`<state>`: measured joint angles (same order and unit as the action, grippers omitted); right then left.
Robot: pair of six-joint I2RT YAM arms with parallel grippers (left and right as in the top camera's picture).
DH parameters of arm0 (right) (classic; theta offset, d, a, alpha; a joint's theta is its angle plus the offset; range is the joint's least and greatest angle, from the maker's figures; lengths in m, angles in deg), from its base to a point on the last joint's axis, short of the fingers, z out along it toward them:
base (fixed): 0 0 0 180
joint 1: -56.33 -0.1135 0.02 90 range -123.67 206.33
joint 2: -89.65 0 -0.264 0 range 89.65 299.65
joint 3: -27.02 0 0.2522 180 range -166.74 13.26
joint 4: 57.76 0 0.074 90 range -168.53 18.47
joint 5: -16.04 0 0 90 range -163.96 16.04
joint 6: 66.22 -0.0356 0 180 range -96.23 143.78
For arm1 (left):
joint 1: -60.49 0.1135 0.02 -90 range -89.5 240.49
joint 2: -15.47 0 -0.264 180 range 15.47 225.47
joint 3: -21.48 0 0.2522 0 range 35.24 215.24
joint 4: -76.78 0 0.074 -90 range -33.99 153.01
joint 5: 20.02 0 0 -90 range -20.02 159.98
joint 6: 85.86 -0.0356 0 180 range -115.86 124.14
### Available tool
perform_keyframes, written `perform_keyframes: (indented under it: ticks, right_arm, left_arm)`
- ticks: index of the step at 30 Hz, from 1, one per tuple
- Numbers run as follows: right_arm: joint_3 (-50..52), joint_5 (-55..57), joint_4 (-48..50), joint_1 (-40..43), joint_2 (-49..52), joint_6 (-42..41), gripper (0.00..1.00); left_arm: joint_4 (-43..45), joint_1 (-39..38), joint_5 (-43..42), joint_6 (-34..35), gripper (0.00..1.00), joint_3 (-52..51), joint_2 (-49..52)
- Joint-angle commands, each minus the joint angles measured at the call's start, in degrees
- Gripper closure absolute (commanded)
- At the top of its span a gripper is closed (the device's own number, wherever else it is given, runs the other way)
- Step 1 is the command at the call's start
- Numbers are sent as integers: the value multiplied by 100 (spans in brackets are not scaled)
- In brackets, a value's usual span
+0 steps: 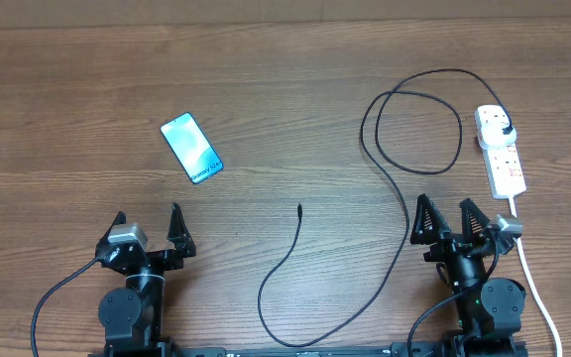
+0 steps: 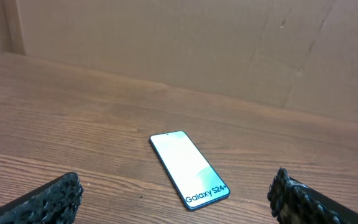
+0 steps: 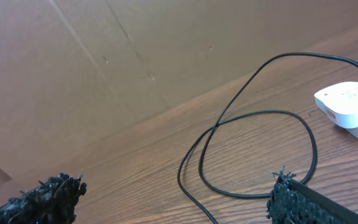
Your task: Plug charger to phone and switch on socket
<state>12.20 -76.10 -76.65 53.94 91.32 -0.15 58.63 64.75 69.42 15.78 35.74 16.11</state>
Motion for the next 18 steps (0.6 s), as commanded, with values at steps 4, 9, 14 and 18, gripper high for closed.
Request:
perform_keyframes:
  ticks: [4,9,14,18]
  right_arm:
    - [57,-7,42,-26,13,33,0]
    - [57,-7,44,-26,13,33,0]
    - [57,-7,42,-26,13,33,0]
    - [57,-7,42,-26,13,33,0]
  left_arm:
    - [-9,33,70,-68,0,-22,-37]
    - [-4,33,101,-74,0,-20,-37]
    - [11,33,50,-256,0,22,-37]
    - [-72,33,52,-273,0,199,-28]
